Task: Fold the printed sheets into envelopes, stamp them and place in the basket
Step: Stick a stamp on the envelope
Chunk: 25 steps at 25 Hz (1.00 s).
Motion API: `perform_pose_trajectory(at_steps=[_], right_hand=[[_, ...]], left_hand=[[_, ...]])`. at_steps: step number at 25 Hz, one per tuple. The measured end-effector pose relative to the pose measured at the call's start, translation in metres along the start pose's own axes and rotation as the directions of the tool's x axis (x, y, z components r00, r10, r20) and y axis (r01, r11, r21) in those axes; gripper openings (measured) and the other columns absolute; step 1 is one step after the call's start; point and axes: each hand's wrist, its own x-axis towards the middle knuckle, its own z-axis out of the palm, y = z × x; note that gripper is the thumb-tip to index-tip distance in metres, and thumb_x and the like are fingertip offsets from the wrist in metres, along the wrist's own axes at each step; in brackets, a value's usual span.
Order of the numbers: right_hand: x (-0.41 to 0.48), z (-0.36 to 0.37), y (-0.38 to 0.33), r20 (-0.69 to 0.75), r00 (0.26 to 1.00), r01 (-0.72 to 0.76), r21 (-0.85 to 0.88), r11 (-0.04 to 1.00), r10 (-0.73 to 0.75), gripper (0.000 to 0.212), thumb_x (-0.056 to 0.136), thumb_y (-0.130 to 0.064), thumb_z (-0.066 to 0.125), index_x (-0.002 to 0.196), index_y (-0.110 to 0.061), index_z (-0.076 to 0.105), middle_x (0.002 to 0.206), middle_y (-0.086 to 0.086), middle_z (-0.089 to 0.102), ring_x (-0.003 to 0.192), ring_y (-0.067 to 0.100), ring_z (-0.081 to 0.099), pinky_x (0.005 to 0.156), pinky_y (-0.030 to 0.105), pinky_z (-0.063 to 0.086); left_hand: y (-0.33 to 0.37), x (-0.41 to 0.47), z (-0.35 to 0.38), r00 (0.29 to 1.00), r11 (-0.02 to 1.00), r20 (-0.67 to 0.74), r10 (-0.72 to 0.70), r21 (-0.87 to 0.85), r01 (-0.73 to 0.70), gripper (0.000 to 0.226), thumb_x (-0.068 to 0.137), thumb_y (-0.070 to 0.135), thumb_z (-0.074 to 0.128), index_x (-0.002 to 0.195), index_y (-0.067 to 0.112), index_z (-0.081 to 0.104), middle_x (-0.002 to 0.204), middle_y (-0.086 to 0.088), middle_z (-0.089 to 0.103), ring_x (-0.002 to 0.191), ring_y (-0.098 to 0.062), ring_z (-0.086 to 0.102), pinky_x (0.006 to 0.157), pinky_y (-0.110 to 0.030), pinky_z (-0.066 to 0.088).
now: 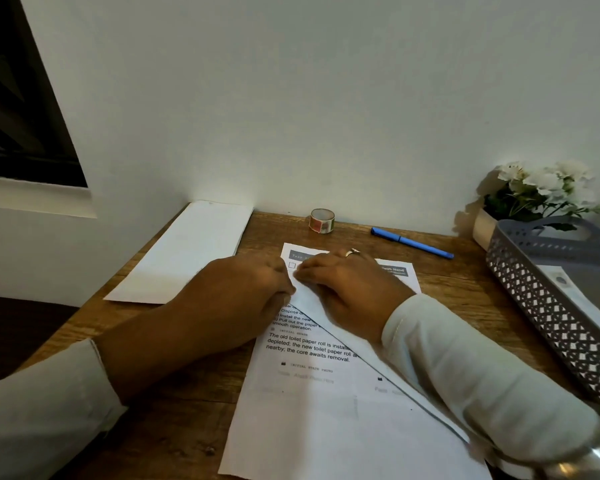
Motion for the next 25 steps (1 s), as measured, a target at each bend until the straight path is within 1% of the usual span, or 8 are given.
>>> perform_pose_trajectory(at_steps=[3,5,7,12,16,19,22,25], right_hand=[[0.005,0.0,0.019,-0.053,0.991,-0.129,-0.055,0.99,0.126,0.034,0.099,-0.026,0.044,0.128,-0.031,0.062,0.135,-0.011,0.061,0.126,0.024,0.053,0.105,0.045,0.041],[0.003,0.001,0.017,-0.041,0.993,-0.109,-0.068,0.992,0.106,0.036,0.099,-0.026,0.044,0.13,-0.031,0.062,0.138,-0.01,0.06,0.126,0.023,0.052,0.106,0.043,0.04],[-0.001,0.003,0.009,0.002,1.0,-0.022,0.012,1.0,0.022,0.041,0.1,-0.025,0.042,0.137,-0.031,0.059,0.145,-0.011,0.056,0.132,0.019,0.048,0.111,0.043,0.037],[0.005,0.001,0.027,-0.017,0.986,-0.164,0.062,0.985,0.165,0.052,0.092,-0.035,0.03,0.134,-0.03,0.061,0.141,-0.011,0.06,0.13,0.023,0.053,0.108,0.05,0.042],[0.008,0.008,0.024,-0.019,0.989,-0.146,0.054,0.988,0.147,0.042,0.096,-0.031,0.037,0.126,-0.027,0.065,0.132,-0.007,0.064,0.12,0.026,0.056,0.101,0.048,0.047],[0.007,0.008,0.027,-0.037,0.988,-0.147,0.084,0.986,0.151,0.035,0.1,-0.029,0.043,0.128,-0.029,0.064,0.131,-0.008,0.065,0.12,0.023,0.058,0.099,0.046,0.048],[0.003,0.008,0.027,-0.046,0.989,-0.139,0.094,0.986,0.144,0.04,0.099,-0.033,0.039,0.131,-0.03,0.063,0.135,-0.011,0.063,0.125,0.021,0.056,0.104,0.046,0.046],[0.001,0.005,0.023,-0.07,0.993,-0.095,0.024,0.995,0.096,0.038,0.099,-0.031,0.041,0.128,-0.03,0.065,0.132,-0.01,0.065,0.121,0.021,0.057,0.103,0.044,0.045]], left_hand=[[-0.002,-0.001,-0.001,1.0,1.0,0.014,0.012,-0.007,-0.012,0.042,0.101,0.045,0.038,0.129,0.032,0.065,0.134,0.012,0.059,0.118,-0.009,0.056,0.094,-0.02,0.042],[-0.002,-0.003,0.0,1.0,1.0,0.017,0.014,0.0,-0.014,0.043,0.099,0.046,0.037,0.128,0.031,0.066,0.132,0.012,0.061,0.116,-0.009,0.056,0.093,-0.021,0.044],[-0.002,-0.002,0.001,1.0,1.0,0.004,0.01,0.004,-0.01,0.043,0.1,0.047,0.037,0.127,0.031,0.066,0.131,0.012,0.061,0.114,-0.01,0.057,0.093,-0.02,0.044],[0.001,-0.005,0.0,1.0,1.0,0.009,0.015,0.003,-0.015,0.044,0.099,0.046,0.036,0.128,0.031,0.066,0.131,0.013,0.061,0.117,-0.009,0.056,0.091,-0.02,0.043],[0.004,0.016,0.01,0.999,1.0,-0.03,0.023,0.019,-0.022,0.041,0.101,0.041,0.042,0.135,0.029,0.061,0.139,0.012,0.056,0.127,-0.011,0.048,0.101,-0.029,0.043],[0.007,0.033,0.014,1.0,1.0,-0.009,0.026,0.002,-0.026,0.041,0.101,0.042,0.043,0.138,0.031,0.057,0.142,0.013,0.052,0.13,-0.01,0.043,0.107,-0.033,0.039],[0.001,0.014,0.01,0.999,0.999,-0.007,0.031,0.017,-0.031,0.039,0.102,0.04,0.044,0.137,0.031,0.058,0.141,0.013,0.053,0.128,-0.009,0.047,0.099,-0.023,0.038],[-0.004,-0.002,0.003,0.999,1.0,-0.029,0.023,0.0,-0.023,0.037,0.1,0.043,0.048,0.133,0.035,0.061,0.137,0.016,0.055,0.123,-0.005,0.05,0.089,-0.014,0.034]])
